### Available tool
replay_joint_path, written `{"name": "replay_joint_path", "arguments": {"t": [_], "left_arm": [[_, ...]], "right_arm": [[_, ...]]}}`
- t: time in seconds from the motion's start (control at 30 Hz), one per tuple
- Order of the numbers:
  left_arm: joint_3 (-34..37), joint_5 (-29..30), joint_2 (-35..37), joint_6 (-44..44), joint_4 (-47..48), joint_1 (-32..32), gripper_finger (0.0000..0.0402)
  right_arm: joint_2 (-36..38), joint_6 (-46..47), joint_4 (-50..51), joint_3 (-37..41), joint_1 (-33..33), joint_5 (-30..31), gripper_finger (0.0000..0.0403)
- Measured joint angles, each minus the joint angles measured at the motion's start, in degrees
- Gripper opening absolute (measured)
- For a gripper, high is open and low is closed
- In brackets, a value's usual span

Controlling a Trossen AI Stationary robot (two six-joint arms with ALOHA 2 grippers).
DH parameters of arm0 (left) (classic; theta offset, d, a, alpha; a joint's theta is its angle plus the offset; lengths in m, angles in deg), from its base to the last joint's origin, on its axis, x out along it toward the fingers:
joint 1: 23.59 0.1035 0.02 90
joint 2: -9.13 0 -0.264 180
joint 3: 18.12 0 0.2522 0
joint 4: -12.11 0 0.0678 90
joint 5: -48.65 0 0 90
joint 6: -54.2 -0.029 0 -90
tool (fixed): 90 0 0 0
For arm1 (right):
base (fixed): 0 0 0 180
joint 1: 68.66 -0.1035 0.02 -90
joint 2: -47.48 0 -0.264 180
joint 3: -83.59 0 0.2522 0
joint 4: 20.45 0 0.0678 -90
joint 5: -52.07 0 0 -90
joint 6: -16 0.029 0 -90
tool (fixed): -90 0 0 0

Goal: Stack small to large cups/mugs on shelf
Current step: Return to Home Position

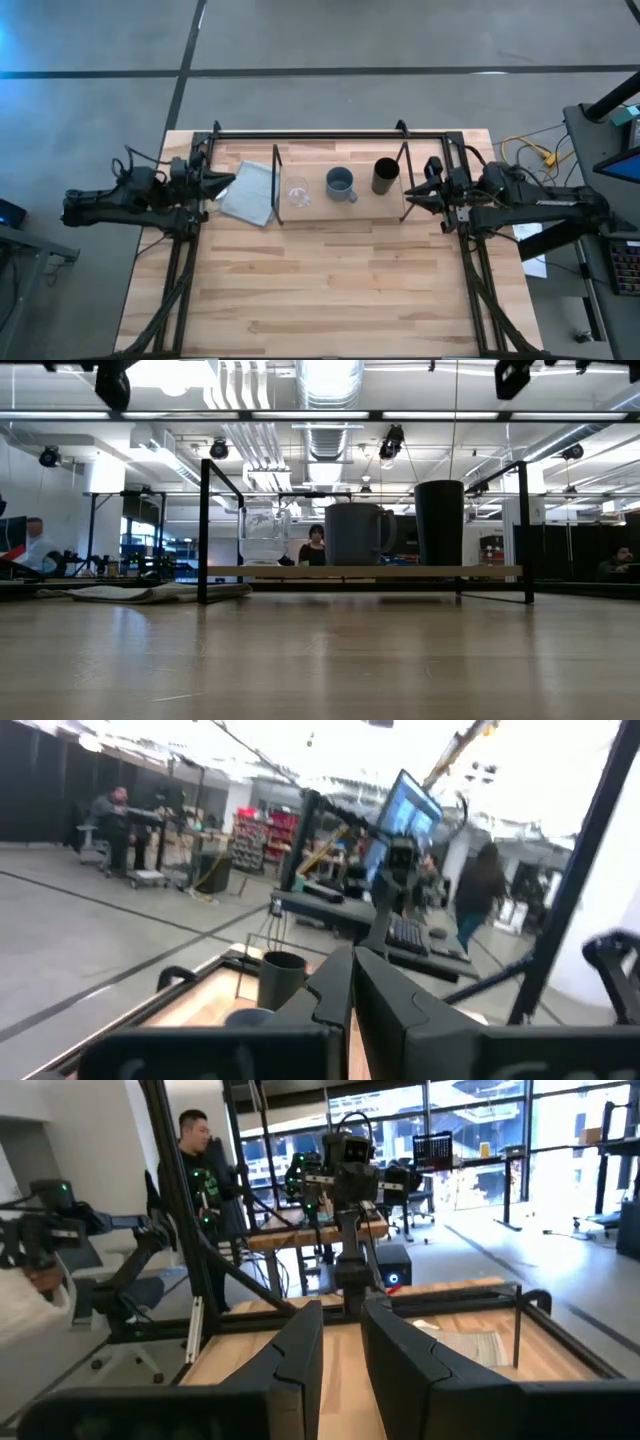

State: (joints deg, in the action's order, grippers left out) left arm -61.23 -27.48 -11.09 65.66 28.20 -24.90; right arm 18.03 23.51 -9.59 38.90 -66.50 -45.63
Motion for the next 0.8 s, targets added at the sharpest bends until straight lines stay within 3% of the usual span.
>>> {"name": "replay_joint_path", "arguments": {"t": [0.33, 0.8], "left_arm": [[14.0, 3.1, 7.6, 0.2, -9.5, 0.0, 0.0], [24.4, 3.1, 18.1, 1.7, -12.5, 0.0, 0.0]], "right_arm": [[8.4, 2.3, -16.0, 17.0, 0.0, 0.2, 0.0068], [18.4, 3.0, -17.2, 25.1, 0.0, 0.2, 0.0068]]}}
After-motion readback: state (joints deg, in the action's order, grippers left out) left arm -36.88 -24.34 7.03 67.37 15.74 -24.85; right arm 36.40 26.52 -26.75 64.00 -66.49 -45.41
